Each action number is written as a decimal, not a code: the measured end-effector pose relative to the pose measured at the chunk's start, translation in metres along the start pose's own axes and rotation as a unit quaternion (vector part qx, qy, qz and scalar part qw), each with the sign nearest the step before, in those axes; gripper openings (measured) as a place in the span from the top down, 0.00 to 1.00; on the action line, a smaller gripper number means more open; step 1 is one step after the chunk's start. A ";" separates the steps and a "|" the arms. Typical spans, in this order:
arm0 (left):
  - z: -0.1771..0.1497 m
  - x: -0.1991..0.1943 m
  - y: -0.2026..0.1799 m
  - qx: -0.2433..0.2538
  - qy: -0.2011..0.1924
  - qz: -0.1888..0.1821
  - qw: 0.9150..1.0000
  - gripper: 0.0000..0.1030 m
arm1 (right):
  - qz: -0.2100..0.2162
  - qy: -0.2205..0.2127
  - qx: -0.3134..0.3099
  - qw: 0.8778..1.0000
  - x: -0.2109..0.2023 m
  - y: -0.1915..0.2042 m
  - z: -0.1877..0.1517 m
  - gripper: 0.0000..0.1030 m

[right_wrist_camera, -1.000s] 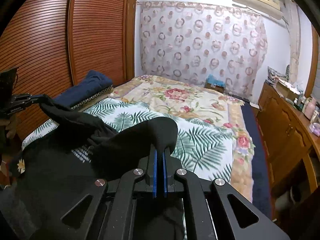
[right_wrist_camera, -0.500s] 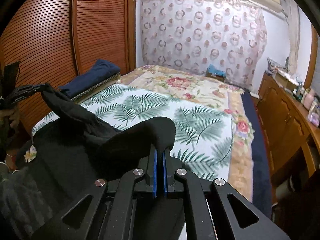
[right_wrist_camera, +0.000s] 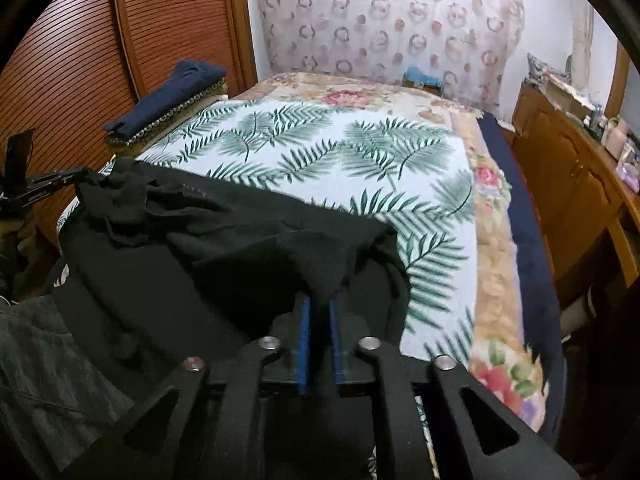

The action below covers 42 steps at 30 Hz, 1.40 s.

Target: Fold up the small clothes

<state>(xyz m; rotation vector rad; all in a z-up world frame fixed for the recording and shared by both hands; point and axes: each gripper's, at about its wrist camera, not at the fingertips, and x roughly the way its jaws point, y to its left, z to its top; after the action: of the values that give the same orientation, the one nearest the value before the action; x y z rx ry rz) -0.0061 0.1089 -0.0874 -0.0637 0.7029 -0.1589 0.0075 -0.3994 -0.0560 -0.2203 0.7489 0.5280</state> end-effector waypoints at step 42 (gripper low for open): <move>0.020 0.098 0.026 0.020 0.086 -0.039 0.995 0.84 | 0.037 0.010 0.019 0.999 0.113 -0.031 0.024 0.77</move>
<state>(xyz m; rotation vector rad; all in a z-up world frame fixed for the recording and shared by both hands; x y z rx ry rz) 0.0840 0.1179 -0.1381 -0.0394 0.8690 -0.2556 0.1067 -0.3740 -0.1175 -0.1629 0.7882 0.5818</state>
